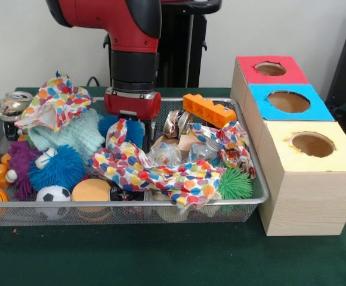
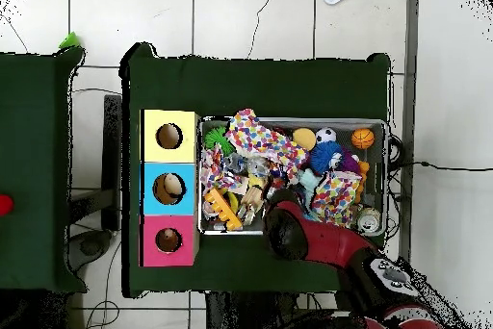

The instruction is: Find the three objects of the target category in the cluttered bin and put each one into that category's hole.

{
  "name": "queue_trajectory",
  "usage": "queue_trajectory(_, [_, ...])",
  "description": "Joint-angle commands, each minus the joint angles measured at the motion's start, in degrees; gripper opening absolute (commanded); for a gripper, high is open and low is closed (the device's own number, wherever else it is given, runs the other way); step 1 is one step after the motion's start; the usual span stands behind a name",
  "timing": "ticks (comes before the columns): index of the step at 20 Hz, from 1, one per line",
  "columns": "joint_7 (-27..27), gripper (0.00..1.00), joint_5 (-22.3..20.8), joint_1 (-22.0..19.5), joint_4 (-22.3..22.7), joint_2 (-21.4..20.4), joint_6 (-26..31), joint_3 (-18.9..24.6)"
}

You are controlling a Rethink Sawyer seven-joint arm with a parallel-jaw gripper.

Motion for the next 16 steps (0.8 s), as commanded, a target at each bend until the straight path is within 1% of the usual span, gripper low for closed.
queue_trajectory(1, [11.1,1.0,5.0,-0.1,-4.1,5.0,1.2,5.9])
queue_trajectory(7, [10.7,1.0,8.3,2.6,-5.2,7.1,2.0,5.1])
queue_trajectory(16, [11.2,1.0,11.1,4.8,-5.6,9.6,-1.0,4.5])
